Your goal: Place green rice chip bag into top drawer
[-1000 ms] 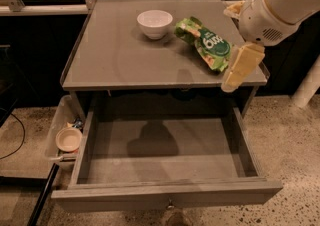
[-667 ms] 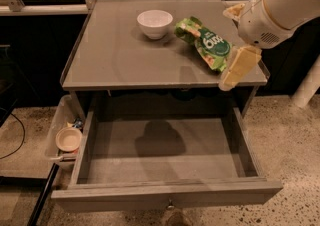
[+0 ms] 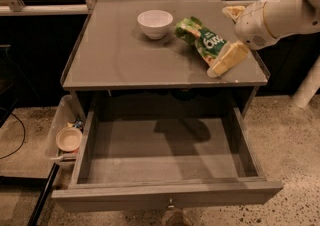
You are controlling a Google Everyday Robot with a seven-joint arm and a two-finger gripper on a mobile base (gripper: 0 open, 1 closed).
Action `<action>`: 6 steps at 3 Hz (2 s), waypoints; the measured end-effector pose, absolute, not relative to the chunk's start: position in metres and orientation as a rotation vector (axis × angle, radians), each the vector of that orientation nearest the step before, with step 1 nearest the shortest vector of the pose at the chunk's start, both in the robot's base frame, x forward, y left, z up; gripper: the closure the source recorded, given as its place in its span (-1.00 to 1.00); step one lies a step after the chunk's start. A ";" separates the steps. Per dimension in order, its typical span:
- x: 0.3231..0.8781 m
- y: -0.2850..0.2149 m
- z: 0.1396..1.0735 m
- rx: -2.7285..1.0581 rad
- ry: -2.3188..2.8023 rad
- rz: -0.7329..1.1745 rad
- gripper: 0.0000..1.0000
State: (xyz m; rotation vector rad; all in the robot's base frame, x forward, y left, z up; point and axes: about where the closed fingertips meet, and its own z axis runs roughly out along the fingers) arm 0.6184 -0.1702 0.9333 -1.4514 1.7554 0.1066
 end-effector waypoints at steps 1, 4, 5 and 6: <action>0.648 -0.164 0.926 -1.380 1.718 0.196 -1.00; 0.710 -0.161 0.882 -1.291 1.758 0.296 -1.00; 0.723 -0.162 0.869 -1.272 1.779 0.339 -1.00; 0.724 -0.163 0.869 -1.271 1.779 0.340 -0.65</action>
Offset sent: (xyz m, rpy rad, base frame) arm 0.0818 0.0072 -0.0300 0.2194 0.0115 -0.0156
